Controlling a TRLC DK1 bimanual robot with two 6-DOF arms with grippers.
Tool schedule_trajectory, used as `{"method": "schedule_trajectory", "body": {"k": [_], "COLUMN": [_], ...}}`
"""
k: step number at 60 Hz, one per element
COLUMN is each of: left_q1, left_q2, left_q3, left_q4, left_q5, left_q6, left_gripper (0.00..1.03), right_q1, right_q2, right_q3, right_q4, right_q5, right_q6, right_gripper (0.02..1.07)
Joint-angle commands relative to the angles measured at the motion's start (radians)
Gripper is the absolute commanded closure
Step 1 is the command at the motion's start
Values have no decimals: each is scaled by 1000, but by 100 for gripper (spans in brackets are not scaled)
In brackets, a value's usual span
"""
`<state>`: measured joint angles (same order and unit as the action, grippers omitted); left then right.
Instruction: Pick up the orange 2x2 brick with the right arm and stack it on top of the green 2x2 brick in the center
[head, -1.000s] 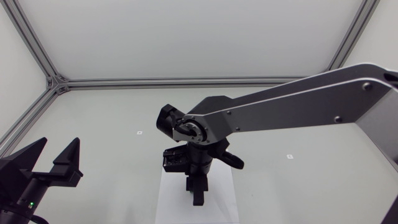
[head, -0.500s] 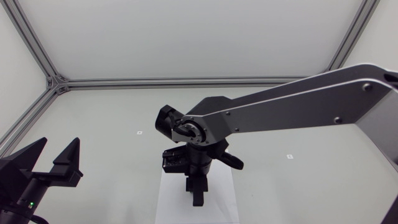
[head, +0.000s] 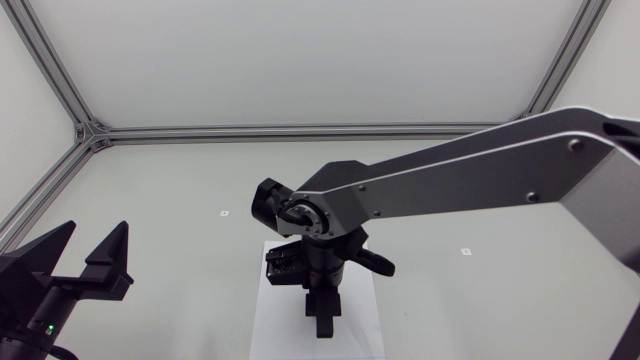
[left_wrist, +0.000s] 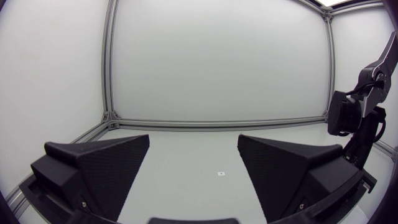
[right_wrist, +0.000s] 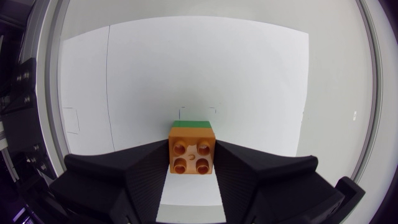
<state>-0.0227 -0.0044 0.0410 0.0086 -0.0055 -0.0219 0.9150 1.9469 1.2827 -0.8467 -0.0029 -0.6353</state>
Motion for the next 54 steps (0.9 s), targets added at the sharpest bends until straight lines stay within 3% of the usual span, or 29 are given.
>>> {"method": "schedule_trajectory", "body": {"k": [1,10,15,28,33,40,47,54], "left_q1": [3,3,3,3,3,3,4,3], "left_q2": [-8,-8,-8,-8,-8,-8,-8,-8], "left_q3": [-41,-41,-41,-41,-41,-41,-41,-41], "left_q4": [-15,-13,-15,-13,-13,-15,-13,-15], "left_q5": [4,4,4,4,4,4,4,6], "left_q6": [13,13,13,13,13,13,13,13], "left_gripper": [4,4,4,4,4,4,4,4], "right_q1": [8,10,12,12,18,19,21,21], "right_q2": [29,29,29,34,34,38,43,44], "right_q3": [-19,-14,-11,-11,-10,-5,6,24], "right_q4": [-18,-17,-17,-11,-11,-11,-11,-15], "right_q5": [0,0,1,11,11,11,11,9], "right_q6": [14,19,23,26,31,36,42,45], "right_gripper": [57,56,48,48,66,70,83,83]}}
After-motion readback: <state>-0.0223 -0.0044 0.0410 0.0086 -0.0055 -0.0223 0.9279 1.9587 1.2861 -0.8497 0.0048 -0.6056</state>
